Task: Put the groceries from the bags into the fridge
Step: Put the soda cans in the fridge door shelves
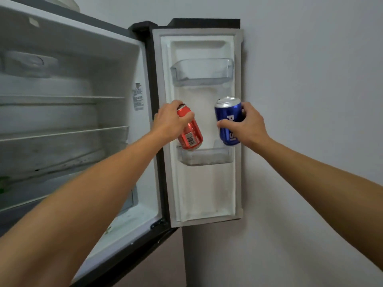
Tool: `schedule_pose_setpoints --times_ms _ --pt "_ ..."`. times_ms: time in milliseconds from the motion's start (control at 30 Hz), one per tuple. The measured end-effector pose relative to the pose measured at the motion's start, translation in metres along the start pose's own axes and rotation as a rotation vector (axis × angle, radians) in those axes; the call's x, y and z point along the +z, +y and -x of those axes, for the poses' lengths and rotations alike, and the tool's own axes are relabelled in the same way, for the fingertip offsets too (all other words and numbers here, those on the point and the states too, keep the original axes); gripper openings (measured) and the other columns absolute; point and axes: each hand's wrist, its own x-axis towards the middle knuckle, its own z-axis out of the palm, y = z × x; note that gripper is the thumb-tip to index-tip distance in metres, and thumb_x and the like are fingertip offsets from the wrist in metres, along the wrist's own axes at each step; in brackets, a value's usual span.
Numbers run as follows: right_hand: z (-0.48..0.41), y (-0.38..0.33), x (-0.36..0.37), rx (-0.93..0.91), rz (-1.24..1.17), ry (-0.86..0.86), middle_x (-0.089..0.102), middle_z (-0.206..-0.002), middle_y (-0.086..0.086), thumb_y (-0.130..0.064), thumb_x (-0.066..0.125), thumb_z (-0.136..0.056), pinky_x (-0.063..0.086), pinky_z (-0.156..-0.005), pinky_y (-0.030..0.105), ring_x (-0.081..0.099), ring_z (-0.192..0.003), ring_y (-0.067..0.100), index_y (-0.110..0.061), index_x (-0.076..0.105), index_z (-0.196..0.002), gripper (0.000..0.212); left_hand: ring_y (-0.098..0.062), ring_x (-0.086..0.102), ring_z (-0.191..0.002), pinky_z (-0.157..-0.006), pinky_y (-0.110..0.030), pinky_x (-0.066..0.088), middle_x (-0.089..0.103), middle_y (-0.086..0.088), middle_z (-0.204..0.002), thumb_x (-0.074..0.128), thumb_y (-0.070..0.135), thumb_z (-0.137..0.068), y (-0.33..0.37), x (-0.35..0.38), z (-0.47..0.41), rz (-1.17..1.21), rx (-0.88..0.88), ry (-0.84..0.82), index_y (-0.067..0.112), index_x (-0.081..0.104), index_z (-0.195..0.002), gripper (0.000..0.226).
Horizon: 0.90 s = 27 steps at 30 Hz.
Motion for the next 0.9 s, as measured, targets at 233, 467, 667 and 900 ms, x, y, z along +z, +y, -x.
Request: schedule_pose_setpoints --times_ms 233,467,667,900 --pt "-0.043 0.016 0.034 0.090 0.068 -0.018 0.063 -0.098 -0.008 -0.051 0.080 -0.057 0.056 -0.081 0.042 0.063 -0.090 0.016 -0.025 0.055 -0.105 0.060 -0.020 0.058 -0.095 -0.084 -0.040 0.054 0.055 -0.003 -0.111 0.059 0.049 -0.087 -0.030 0.037 -0.028 -0.186 0.093 -0.190 0.019 0.053 -0.123 0.047" --pt "-0.046 0.039 0.053 0.082 0.336 -0.152 0.066 -0.095 -0.001 -0.053 0.080 -0.064 0.053 -0.070 0.030 0.063 -0.083 0.017 -0.018 0.058 -0.106 0.058 -0.026 0.053 -0.113 -0.086 -0.038 0.046 0.046 -0.006 -0.133 0.041 0.061 -0.091 -0.044 0.044 -0.027 -0.407 0.166 -0.185 0.022 0.036 -0.139 0.062" --pt "-0.040 0.049 0.052 0.044 0.282 -0.210 0.057 -0.124 0.004 -0.044 0.078 -0.073 0.055 -0.088 0.043 0.061 -0.105 0.025 -0.020 0.036 -0.139 0.083 -0.027 0.050 -0.121 -0.090 -0.040 0.046 0.037 -0.006 -0.143 0.036 0.054 -0.096 -0.049 0.039 -0.016 -0.341 0.183 -0.221 0.024 0.021 -0.147 0.061" --pt "-0.035 0.048 0.041 -0.133 0.491 -0.167 0.057 -0.129 0.007 -0.062 0.070 -0.074 0.051 -0.090 0.040 0.059 -0.108 0.025 -0.021 0.040 -0.140 0.084 -0.027 0.054 -0.116 -0.085 -0.040 0.050 0.029 -0.005 -0.148 0.039 0.056 -0.094 -0.046 0.043 0.003 -0.398 0.208 -0.041 0.024 0.016 -0.149 0.068"
